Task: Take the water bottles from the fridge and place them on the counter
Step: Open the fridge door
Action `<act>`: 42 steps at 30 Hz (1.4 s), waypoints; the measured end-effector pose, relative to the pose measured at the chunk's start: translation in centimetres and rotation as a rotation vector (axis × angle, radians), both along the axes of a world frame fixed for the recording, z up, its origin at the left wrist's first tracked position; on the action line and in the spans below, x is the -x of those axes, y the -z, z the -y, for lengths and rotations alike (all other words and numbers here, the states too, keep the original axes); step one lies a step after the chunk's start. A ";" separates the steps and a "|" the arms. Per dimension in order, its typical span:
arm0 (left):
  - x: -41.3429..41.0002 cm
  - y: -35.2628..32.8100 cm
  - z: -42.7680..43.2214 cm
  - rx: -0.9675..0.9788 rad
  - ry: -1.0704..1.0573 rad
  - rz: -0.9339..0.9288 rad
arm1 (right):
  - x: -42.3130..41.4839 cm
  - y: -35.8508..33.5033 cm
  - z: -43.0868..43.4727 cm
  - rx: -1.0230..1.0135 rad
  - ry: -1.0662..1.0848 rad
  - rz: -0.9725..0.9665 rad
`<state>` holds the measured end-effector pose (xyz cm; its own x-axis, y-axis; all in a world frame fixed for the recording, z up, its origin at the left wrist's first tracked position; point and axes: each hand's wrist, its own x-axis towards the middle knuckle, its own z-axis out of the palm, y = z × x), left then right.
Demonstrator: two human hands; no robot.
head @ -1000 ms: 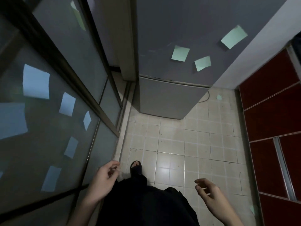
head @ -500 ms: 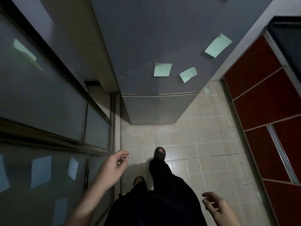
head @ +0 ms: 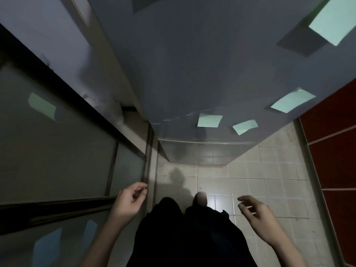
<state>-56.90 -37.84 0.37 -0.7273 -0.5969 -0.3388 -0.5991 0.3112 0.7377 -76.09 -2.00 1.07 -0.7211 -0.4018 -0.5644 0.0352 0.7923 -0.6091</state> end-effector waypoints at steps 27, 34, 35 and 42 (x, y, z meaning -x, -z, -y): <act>21.8 0.6 12.8 -0.096 -0.037 -0.336 | -1.8 -6.2 13.2 -0.061 0.170 -0.160; 21.3 -0.7 12.6 -0.049 -0.054 -0.311 | -7.4 -5.9 9.0 0.055 0.252 -0.113; 21.0 -0.9 12.2 -0.029 -0.056 -0.299 | -8.2 -5.8 8.0 0.063 0.262 -0.108; 16.8 -1.5 9.3 -0.016 -0.052 -0.272 | -13.0 -5.5 1.6 0.044 0.267 -0.113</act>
